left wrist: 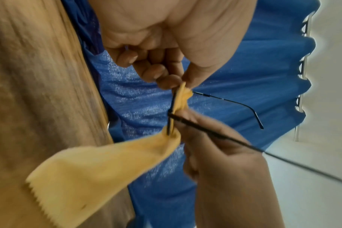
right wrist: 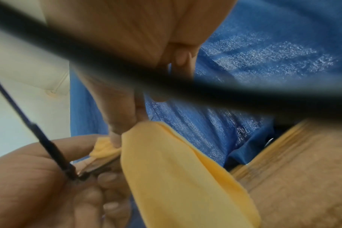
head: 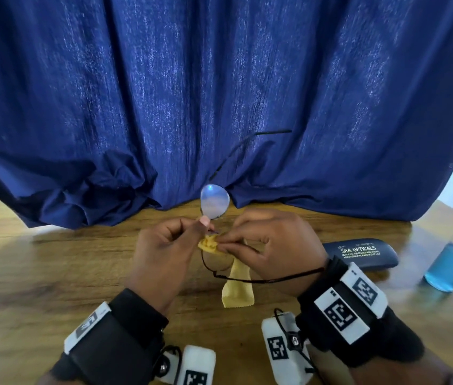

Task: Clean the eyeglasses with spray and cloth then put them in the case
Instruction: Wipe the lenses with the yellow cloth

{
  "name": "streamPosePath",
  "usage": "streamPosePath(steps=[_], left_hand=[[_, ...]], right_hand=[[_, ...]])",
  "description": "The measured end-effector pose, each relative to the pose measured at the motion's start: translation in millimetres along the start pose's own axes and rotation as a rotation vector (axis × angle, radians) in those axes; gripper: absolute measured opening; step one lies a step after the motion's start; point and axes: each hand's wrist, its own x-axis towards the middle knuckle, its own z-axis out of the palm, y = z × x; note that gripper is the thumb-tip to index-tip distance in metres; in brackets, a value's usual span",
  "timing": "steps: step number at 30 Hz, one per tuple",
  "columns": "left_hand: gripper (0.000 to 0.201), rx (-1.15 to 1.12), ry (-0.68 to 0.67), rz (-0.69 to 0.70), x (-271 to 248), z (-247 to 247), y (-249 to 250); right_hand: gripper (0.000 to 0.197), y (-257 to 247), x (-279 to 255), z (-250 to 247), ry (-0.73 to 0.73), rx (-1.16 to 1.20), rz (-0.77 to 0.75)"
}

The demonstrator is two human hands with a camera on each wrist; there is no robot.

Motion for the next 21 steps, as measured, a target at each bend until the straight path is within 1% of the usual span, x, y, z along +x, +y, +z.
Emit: streamPosePath(steps=[1, 3, 5, 6, 8, 10, 12, 15, 17, 19, 21], left_hand=[[0.026, 0.018, -0.026, -0.003, -2.9, 3.3, -0.2], [0.029, 0.027, -0.031, 0.002, -4.5, 4.6, 0.7], [0.027, -0.002, 0.018, 0.011, 1.2, -1.2, 1.0], [0.026, -0.009, 0.036, 0.012, 4.9, -4.8, 1.4], [0.025, -0.003, 0.019, 0.008, 5.0, -5.1, 2.1], [0.025, 0.029, -0.028, 0.005, -2.2, 1.8, 2.4], [0.025, 0.042, -0.031, 0.004, -3.7, 3.8, 0.6], [0.024, -0.015, 0.024, 0.013, 5.3, -5.6, -0.9], [0.025, -0.04, 0.019, 0.003, 5.1, -5.2, -0.1], [0.027, -0.056, -0.033, -0.008, -2.1, 3.2, 0.5], [0.029, -0.091, -0.054, -0.034, -6.6, 9.4, -1.5]], right_hand=[[0.013, -1.5, 0.9, 1.2, -0.001, 0.015, -0.024], [0.014, -1.1, 1.3, 2.1, -0.068, 0.05, -0.06], [0.021, 4.2, -0.3, -1.4, -0.159, 0.051, -0.026], [0.024, 7.3, -0.9, -2.5, -0.171, 0.036, -0.002], [0.025, 11.0, -1.5, -1.8, -0.105, 0.021, 0.016], [0.017, 9.3, -0.4, 2.2, -0.033, 0.06, 0.001], [0.012, 5.5, -0.2, 4.1, -0.042, 0.099, -0.028], [0.013, 5.2, -1.1, 1.8, -0.098, 0.078, -0.014], [0.012, 7.0, -0.5, 2.1, -0.048, 0.081, -0.021], [0.01, 6.9, 0.4, 4.4, 0.011, 0.082, -0.054], [0.009, 5.8, 0.6, 5.6, 0.036, 0.068, -0.071]])
